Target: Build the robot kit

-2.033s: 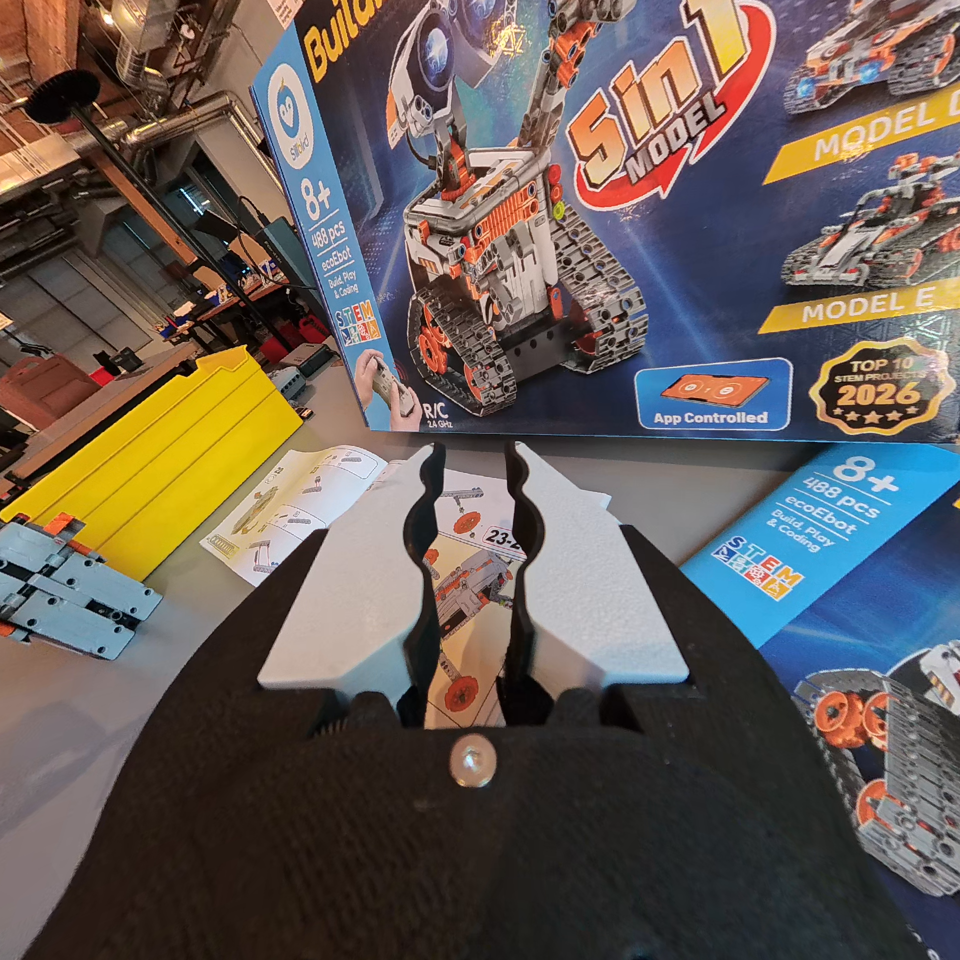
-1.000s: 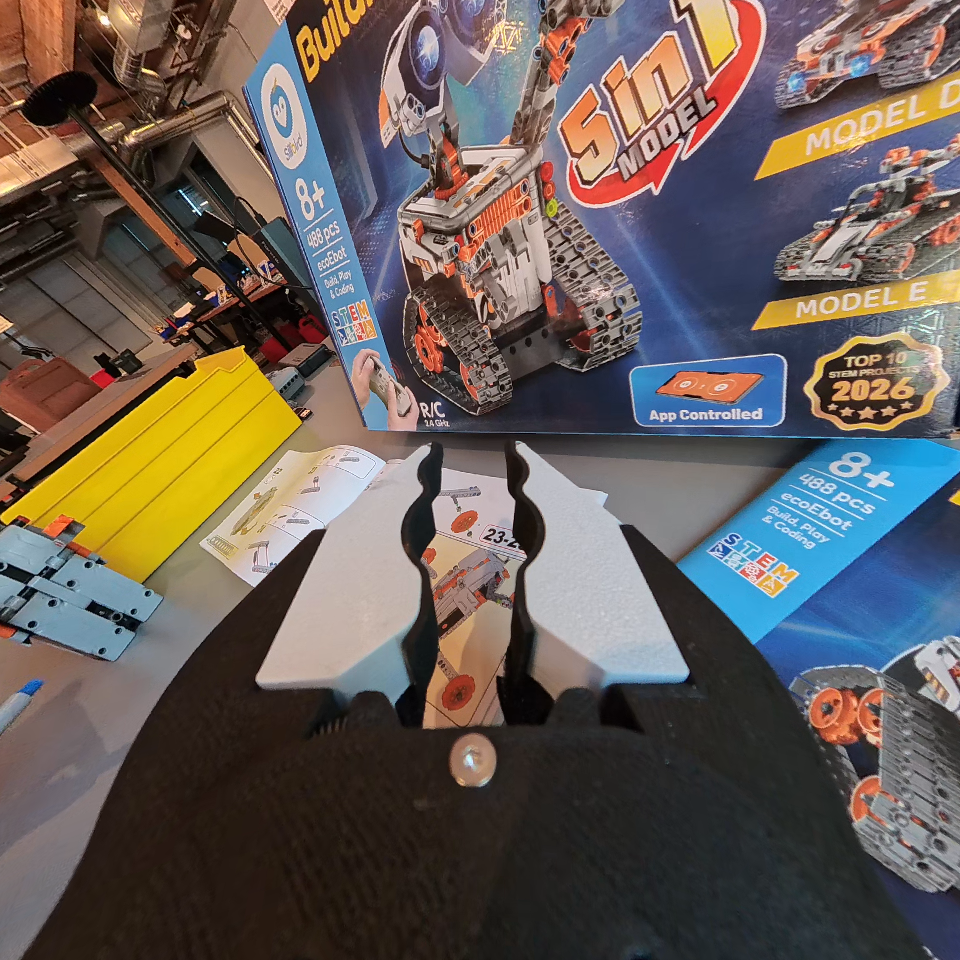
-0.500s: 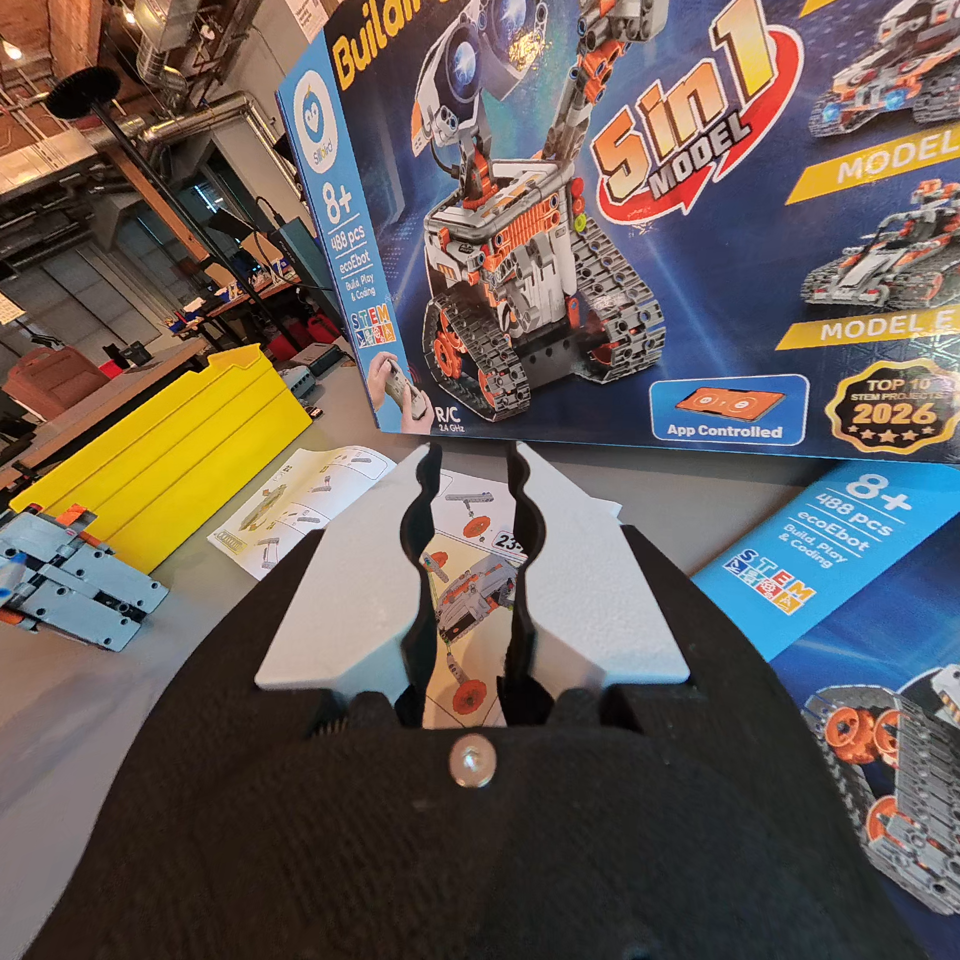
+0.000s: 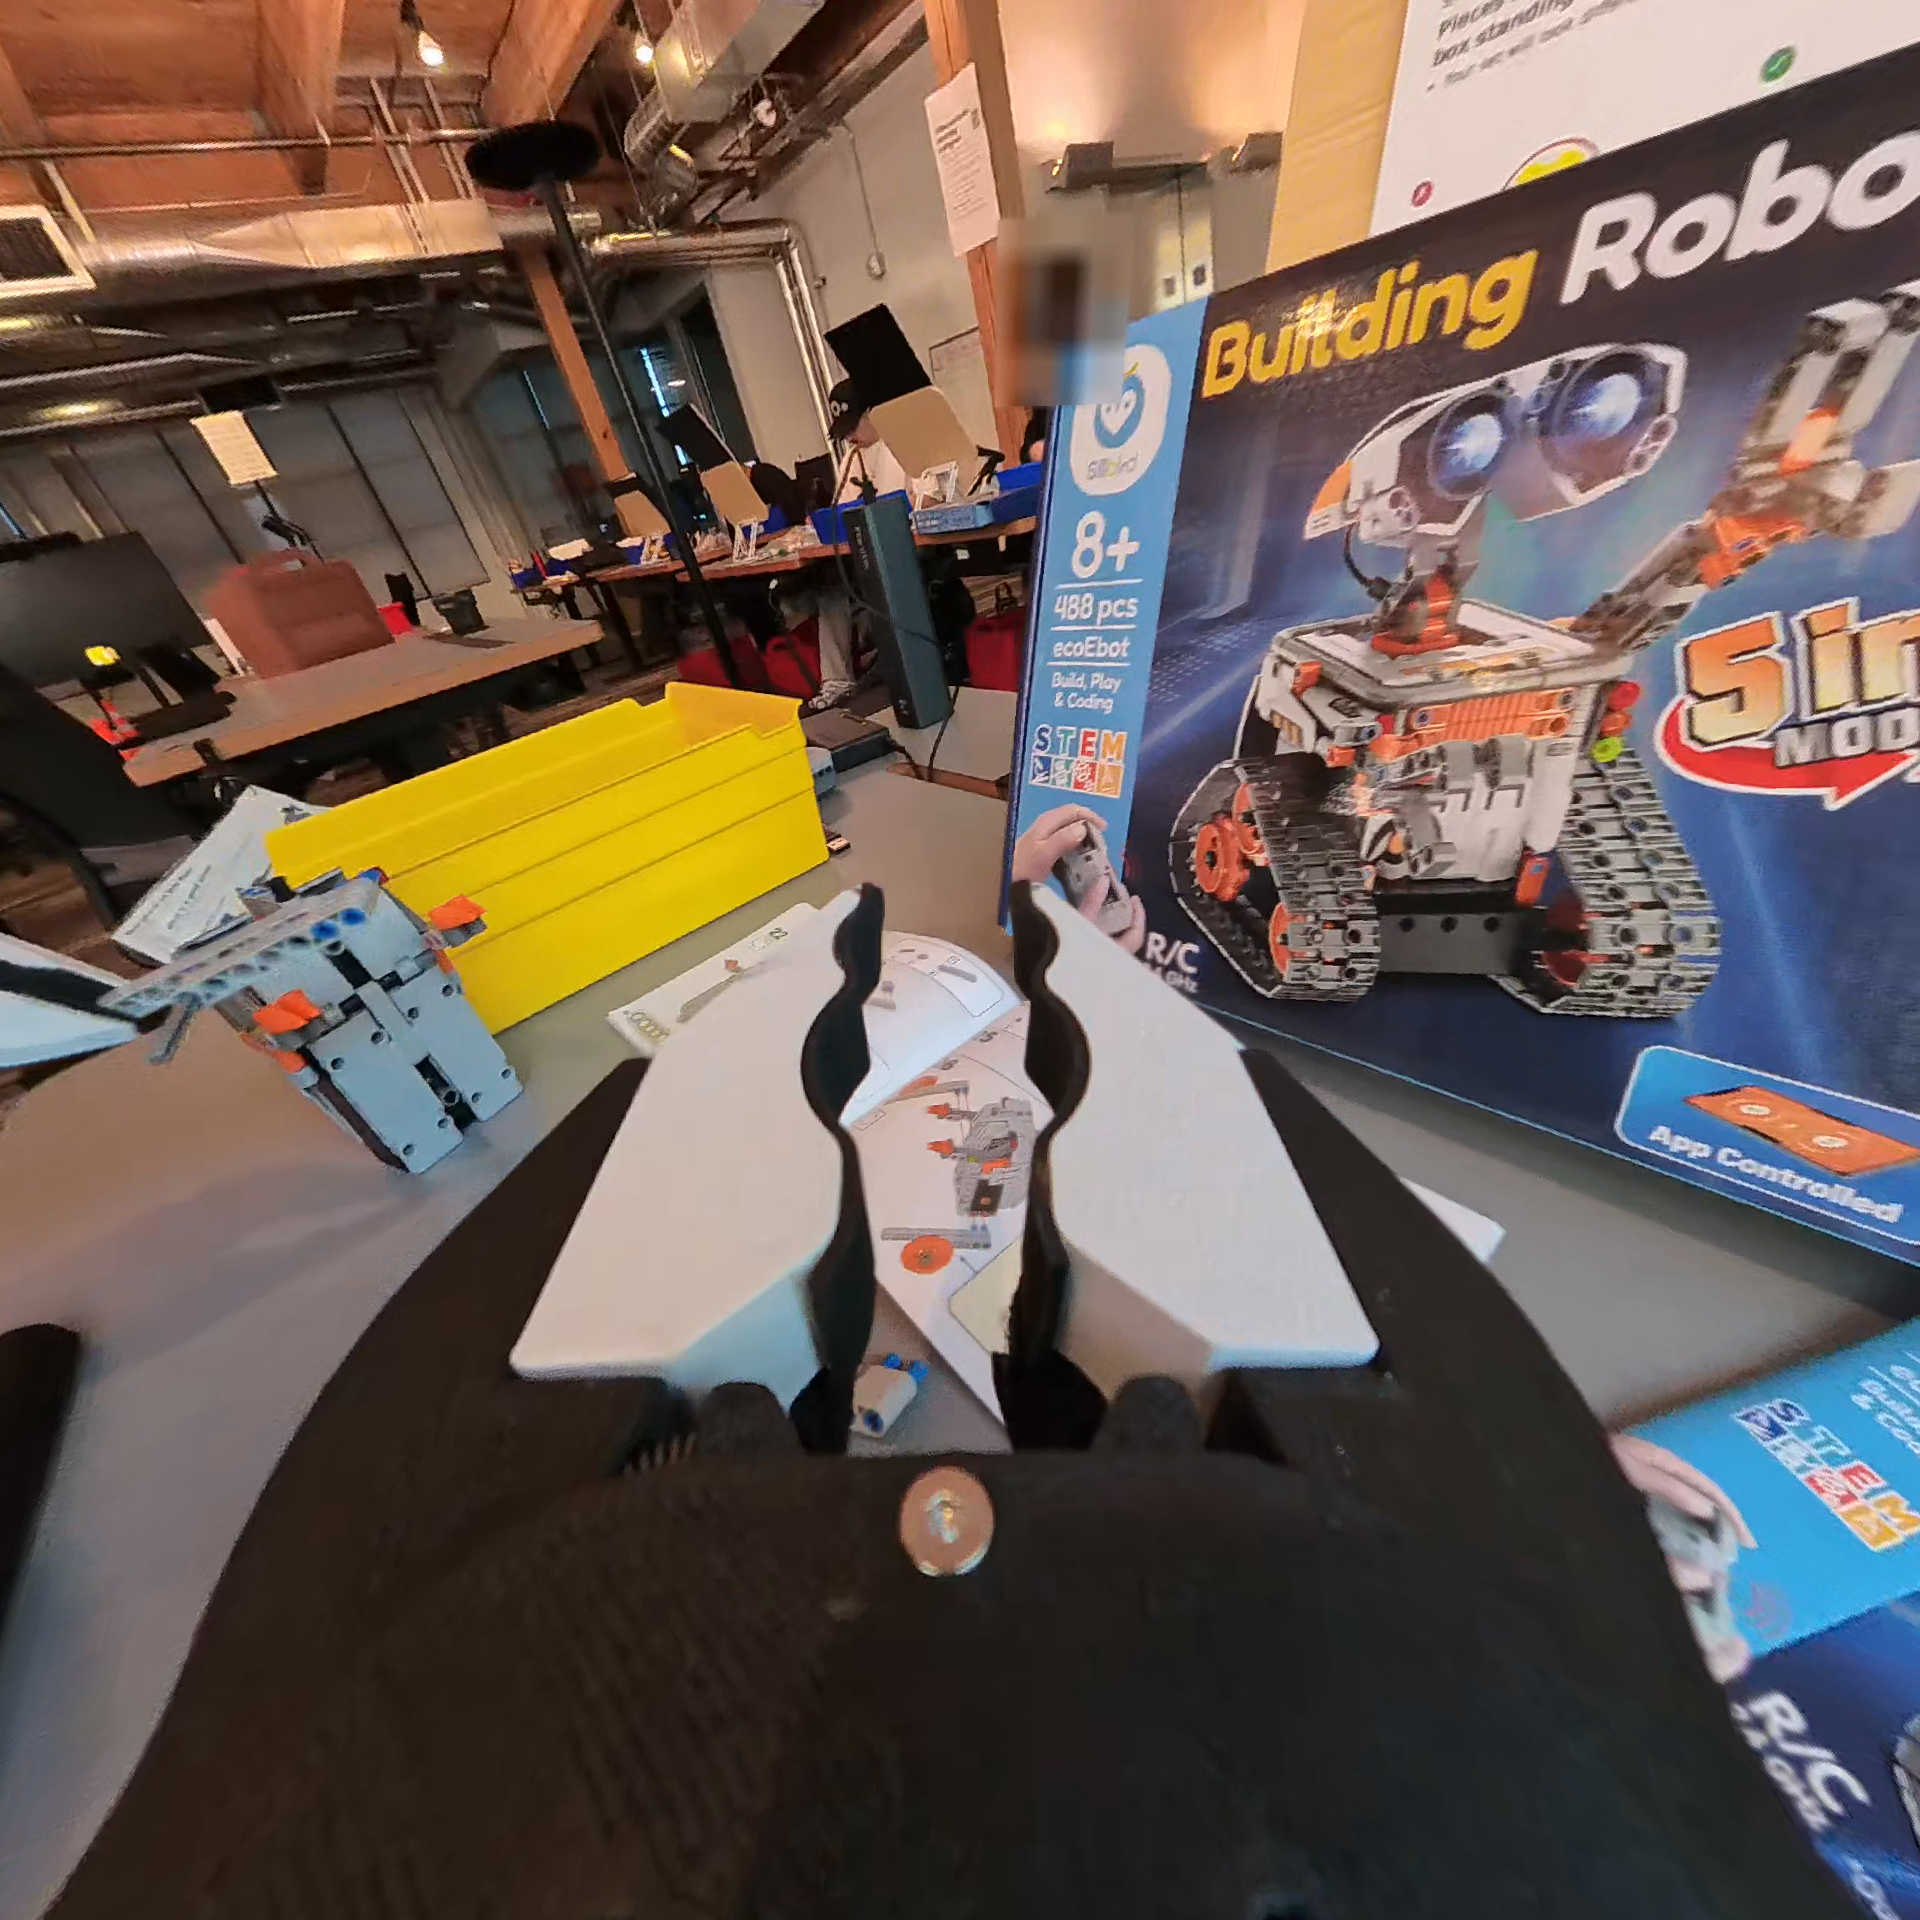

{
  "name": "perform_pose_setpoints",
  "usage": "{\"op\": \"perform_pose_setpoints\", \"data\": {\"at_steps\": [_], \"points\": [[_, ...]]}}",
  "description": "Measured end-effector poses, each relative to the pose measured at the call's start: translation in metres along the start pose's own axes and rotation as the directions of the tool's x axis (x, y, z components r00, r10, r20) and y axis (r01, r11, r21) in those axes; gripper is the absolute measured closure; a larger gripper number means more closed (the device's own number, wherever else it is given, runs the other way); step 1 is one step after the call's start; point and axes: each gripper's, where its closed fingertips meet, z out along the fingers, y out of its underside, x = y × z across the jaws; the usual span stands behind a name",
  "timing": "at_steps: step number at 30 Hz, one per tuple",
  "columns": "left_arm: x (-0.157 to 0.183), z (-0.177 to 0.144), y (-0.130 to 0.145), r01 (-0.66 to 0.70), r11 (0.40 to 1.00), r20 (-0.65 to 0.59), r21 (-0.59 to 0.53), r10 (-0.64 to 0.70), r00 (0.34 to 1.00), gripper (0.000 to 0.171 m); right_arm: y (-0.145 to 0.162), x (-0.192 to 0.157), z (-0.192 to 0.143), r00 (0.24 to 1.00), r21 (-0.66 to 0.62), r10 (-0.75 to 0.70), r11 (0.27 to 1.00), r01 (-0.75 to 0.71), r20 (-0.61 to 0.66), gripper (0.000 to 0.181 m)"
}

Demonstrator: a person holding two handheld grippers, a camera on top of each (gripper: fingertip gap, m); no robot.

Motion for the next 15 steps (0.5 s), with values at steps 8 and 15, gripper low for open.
{"op": "perform_pose_setpoints", "data": {"at_steps": [8,15], "points": [[-0.004,-0.001,0.004,0.021,1.000,0.009,-0.001,-0.021,1.000,0.165,0.005,0.007,0.002,0.996,-0.003,0.085,0.996,-0.085,0.008,0.158],[0.019,-0.006,-0.016,0.117,0.990,-0.166,0.078,-0.103,0.981,0.165,-0.013,-0.071,-0.004,0.861,-0.056,0.253,0.965,-0.254,0.441,0.160]]}}
